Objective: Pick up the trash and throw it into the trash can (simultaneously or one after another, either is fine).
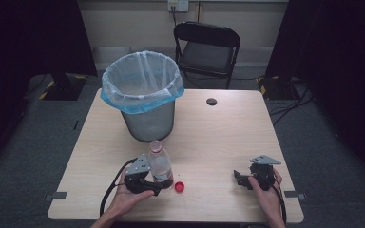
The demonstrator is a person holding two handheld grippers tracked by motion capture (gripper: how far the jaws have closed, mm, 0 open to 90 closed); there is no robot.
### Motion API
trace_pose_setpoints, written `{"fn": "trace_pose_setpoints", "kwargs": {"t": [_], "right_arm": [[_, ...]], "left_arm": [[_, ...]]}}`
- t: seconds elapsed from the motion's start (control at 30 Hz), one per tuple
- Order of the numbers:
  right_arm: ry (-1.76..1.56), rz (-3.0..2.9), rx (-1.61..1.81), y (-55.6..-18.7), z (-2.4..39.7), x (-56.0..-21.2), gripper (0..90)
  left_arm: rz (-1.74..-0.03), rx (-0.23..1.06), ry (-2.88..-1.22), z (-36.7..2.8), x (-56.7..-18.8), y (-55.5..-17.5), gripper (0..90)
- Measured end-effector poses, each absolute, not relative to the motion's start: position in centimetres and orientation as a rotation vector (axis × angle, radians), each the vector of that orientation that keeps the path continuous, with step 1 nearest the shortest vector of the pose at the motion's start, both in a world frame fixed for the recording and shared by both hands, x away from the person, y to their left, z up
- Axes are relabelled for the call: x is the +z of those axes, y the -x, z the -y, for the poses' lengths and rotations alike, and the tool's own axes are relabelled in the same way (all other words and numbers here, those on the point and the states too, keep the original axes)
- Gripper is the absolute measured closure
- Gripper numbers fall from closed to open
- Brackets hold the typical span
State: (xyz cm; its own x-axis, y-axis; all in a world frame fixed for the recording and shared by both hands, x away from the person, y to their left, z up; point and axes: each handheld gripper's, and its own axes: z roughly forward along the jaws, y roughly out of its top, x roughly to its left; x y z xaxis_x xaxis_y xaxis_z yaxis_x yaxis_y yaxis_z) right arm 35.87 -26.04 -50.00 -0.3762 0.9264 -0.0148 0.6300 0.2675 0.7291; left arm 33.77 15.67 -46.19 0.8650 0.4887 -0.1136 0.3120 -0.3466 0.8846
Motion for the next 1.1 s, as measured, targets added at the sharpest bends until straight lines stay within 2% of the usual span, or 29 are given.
{"fn": "trace_pose_setpoints", "kwargs": {"t": [0.6, 1.1], "right_arm": [[-1.405, -2.102, 0.897, -35.9, 26.0, -50.0, 8.9], [-1.405, -2.102, 0.897, -35.9, 26.0, -50.0, 8.9]], "left_arm": [[-0.635, 0.201, -1.889, -17.3, -44.0, -34.1, 29.2], [-0.631, 0.22, -1.818, -18.8, -40.1, -34.6, 29.3]]}}
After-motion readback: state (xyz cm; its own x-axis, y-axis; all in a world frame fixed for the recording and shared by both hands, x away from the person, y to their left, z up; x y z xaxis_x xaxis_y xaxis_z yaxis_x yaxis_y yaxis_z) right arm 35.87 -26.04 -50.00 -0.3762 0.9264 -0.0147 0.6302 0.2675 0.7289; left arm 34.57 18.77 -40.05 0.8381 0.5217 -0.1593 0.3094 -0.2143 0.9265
